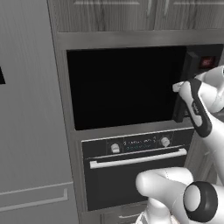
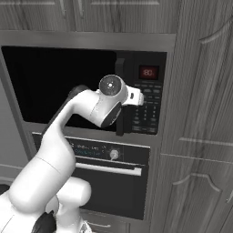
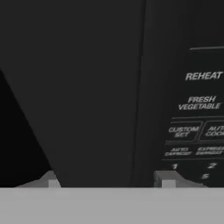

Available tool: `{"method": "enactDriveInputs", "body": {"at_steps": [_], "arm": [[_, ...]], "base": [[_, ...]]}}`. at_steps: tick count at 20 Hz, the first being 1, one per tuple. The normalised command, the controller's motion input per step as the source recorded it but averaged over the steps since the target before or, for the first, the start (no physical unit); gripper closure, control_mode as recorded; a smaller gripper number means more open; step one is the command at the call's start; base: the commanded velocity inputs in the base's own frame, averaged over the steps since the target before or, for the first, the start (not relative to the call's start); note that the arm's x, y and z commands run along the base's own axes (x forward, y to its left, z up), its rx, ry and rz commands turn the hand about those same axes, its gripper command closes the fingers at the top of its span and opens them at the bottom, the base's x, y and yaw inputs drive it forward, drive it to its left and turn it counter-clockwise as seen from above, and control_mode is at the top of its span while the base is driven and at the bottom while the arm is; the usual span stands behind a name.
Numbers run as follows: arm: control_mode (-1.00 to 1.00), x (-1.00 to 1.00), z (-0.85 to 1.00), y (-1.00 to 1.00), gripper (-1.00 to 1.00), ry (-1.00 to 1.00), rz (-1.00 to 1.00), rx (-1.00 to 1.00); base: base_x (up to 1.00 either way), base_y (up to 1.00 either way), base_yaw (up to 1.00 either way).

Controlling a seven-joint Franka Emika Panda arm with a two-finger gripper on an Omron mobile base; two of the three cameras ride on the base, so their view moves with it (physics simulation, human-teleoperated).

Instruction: Place the sponge inside the microwave to prepare for sanitizing.

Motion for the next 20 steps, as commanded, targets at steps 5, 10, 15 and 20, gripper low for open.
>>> {"method": "enactDriveInputs", "body": {"at_steps": [5, 10, 15, 20], "arm": [[-1.0, 0.0, 0.0, 0.0, 1.0, -0.1, 0.0, 0.0], [-1.0, -0.25, 0.0, 0.01, 1.0, -0.02, -0.01, 0.0], [-1.0, -0.61, -0.02, 0.0, 1.0, -0.1, 0.0, 0.0], [-1.0, -0.38, -0.19, 0.07, 1.0, -0.01, 0.0, -0.01]], "base": [[0.0, 0.0, 0.0], [0.0, 0.0, 0.0], [0.0, 0.0, 0.0], [0.0, 0.0, 0.0]]}}
